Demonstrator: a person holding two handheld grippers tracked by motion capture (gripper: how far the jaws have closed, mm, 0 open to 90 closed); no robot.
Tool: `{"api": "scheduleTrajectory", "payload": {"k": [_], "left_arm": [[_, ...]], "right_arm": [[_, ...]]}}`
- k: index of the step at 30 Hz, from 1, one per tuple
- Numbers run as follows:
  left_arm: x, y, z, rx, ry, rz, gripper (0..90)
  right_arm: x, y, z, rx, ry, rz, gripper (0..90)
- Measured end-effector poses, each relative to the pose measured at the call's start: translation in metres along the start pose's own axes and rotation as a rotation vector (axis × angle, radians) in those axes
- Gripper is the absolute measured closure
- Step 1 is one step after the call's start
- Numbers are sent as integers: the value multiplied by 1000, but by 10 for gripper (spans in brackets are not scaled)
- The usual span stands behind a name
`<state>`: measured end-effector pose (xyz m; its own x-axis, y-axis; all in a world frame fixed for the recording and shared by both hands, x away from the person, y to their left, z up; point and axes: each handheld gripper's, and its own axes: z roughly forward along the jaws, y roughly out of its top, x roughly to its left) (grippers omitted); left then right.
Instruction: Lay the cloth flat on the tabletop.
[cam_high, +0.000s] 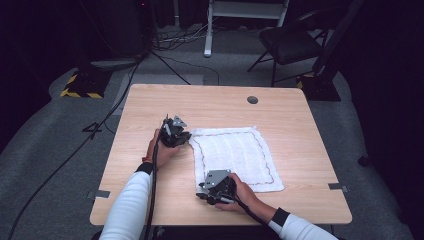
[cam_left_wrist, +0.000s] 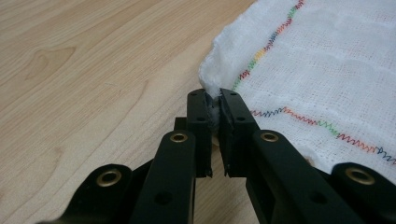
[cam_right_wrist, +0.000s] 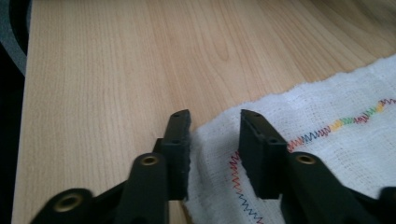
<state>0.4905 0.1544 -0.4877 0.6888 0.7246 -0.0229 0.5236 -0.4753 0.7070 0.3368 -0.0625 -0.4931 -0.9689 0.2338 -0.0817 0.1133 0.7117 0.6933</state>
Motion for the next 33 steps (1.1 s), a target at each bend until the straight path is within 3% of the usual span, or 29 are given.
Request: {"api": "scheduleTrajectory", "payload": {"k": [1, 5, 11, 15, 21, 33], "left_arm": [[2, -2, -1, -6, -5, -8, 836], [6, -4, -3, 3, -6, 7, 834], [6, -4, -5, 2, -13, 1, 834], [3, -4, -9, -25, -19, -17, 839], [1, -2, -17, -54, -25, -9, 839], [4, -8, -28, -67, -20, -27, 845]], "right_arm": [[-1, 0, 0, -3, -12, 5, 778], [-4, -1, -1, -2, -6, 7, 840], [0, 1, -4, -6, -1, -30, 851], [2, 3, -10, -29, 17, -33, 855], [5, 9, -17, -57, 35, -58, 859], [9, 13, -14, -67, 59, -78, 862]]}}
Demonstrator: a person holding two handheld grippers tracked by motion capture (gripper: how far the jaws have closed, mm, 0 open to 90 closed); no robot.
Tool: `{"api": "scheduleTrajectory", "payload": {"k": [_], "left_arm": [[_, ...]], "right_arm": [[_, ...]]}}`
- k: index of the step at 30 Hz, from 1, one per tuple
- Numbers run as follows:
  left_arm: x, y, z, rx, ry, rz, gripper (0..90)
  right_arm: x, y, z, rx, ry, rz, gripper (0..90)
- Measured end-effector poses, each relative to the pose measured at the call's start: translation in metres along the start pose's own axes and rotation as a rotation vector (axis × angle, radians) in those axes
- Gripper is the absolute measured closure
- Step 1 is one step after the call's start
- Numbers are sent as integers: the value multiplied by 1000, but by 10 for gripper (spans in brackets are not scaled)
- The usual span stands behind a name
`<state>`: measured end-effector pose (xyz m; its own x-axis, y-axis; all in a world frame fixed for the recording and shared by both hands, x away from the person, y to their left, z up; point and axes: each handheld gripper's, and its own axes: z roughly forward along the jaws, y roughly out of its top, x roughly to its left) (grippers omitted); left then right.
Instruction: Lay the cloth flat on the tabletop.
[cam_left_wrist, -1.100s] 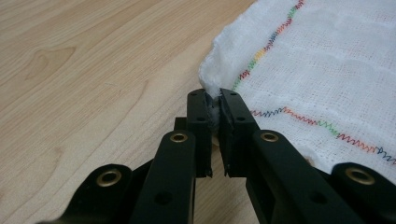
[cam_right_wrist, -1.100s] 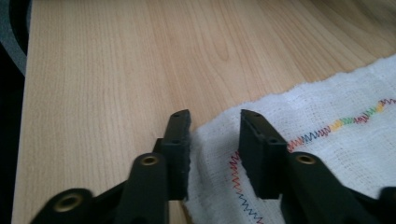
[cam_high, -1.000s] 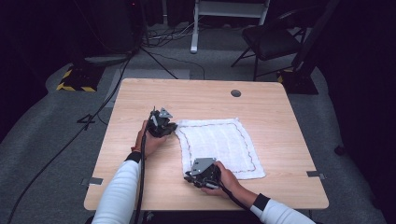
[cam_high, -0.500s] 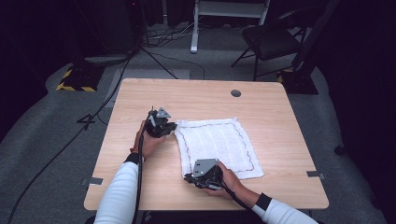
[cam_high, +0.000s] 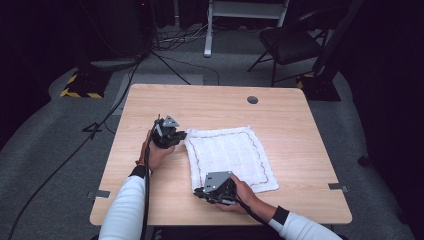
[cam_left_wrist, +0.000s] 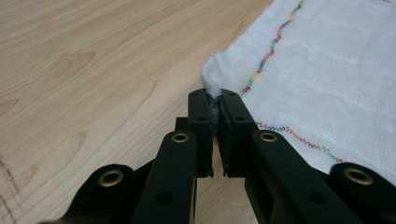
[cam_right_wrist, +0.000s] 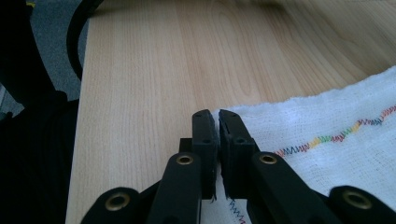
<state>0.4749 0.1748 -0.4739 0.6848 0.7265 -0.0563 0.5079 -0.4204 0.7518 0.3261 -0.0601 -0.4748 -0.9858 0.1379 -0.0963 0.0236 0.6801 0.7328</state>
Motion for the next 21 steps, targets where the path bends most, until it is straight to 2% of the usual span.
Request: {"api": "scheduleTrajectory", "payload": {"k": [12, 21], "left_arm": [[10, -10, -15, -19, 20, -44, 845], [12, -11, -21, -32, 30, -52, 845]], "right_arm": [[2, 14, 7, -25, 14, -24, 863], [0, 19, 0, -58, 3, -26, 864]]}}
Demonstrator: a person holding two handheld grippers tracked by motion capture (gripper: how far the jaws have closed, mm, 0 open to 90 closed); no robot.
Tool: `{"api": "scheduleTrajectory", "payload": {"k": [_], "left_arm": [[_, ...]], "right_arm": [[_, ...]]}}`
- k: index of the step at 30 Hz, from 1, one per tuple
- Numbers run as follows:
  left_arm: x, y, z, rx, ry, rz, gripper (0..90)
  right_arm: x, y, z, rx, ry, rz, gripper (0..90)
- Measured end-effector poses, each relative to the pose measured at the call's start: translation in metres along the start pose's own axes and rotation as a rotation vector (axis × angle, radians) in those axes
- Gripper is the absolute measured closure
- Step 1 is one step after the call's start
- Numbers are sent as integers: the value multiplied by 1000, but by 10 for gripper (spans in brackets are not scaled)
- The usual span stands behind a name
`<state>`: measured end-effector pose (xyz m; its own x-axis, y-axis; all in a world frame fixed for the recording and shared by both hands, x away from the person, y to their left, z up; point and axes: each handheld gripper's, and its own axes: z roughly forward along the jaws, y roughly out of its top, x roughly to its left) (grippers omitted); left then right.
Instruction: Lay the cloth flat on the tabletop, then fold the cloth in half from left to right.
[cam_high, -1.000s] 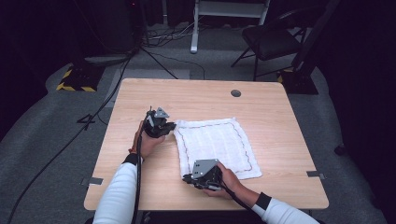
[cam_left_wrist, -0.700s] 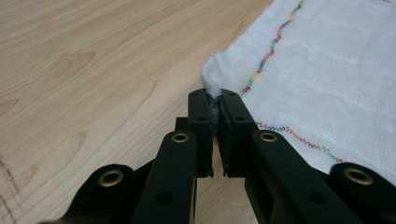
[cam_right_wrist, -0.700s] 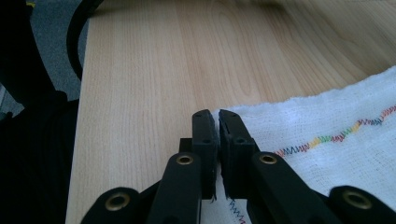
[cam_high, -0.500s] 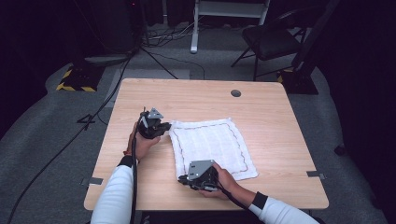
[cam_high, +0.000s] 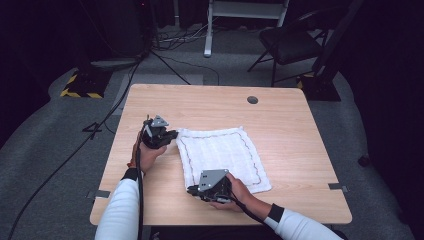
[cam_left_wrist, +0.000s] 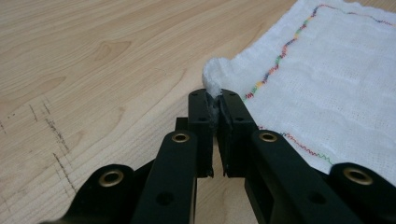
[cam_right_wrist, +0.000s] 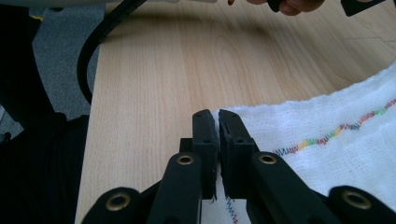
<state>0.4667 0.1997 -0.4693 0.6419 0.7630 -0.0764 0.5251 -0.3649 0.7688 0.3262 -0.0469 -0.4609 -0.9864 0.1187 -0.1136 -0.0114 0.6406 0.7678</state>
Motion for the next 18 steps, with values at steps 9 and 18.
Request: {"api": "scheduleTrajectory", "payload": {"k": [9, 18], "left_arm": [[-3, 6, -1, -21, -2, 5, 845], [-7, 15, 3, -62, 3, 6, 845]], "right_arm": [[-3, 1, -15, -27, -25, 10, 864], [-9, -3, -29, -47, -66, 25, 865]]}}
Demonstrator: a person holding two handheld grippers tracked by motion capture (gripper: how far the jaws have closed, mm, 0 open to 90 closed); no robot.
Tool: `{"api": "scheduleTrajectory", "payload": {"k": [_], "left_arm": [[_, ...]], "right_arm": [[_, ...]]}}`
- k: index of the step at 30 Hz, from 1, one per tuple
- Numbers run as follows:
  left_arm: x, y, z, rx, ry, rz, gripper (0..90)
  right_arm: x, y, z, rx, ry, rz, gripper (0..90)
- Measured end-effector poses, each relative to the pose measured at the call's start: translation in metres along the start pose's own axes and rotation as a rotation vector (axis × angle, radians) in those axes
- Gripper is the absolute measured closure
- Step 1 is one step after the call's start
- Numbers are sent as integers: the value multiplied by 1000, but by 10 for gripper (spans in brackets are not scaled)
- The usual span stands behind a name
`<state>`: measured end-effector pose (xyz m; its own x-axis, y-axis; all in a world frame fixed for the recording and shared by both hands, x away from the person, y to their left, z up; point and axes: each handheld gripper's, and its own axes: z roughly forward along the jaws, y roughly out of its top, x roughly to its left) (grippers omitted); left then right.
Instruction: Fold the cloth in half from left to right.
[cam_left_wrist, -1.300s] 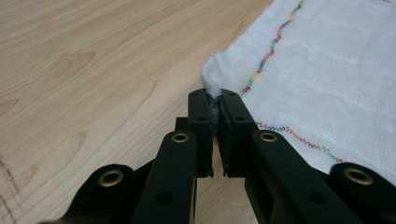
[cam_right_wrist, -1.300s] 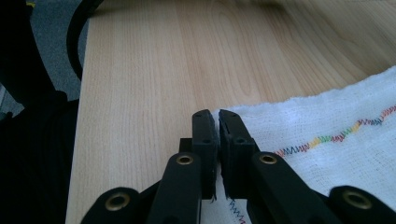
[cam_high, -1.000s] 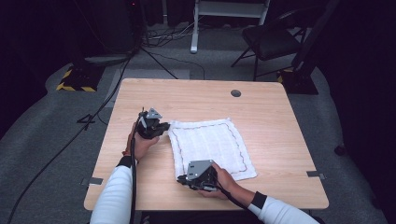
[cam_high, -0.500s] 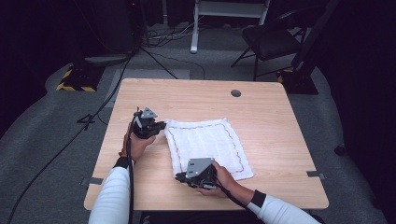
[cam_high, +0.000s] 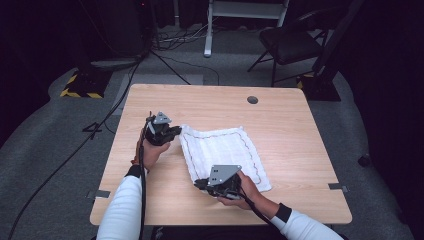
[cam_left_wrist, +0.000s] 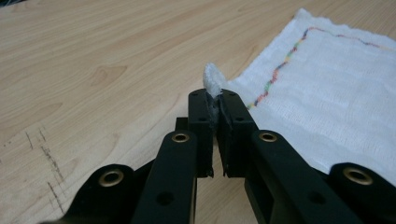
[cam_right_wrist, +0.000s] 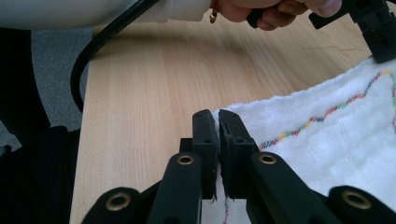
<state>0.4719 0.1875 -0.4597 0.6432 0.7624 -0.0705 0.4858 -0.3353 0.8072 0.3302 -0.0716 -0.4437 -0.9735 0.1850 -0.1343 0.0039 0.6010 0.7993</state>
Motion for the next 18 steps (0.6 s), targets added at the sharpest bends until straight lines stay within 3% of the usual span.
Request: {"api": "scheduleTrajectory", "payload": {"k": [16, 18], "left_arm": [[-33, 42, 36, -26, -38, 70, 848], [-37, 49, 41, -14, -30, 97, 848]], "right_arm": [[-19, -17, -52, -41, -122, 95, 865], [-20, -21, -58, -38, -139, 104, 864]]}}
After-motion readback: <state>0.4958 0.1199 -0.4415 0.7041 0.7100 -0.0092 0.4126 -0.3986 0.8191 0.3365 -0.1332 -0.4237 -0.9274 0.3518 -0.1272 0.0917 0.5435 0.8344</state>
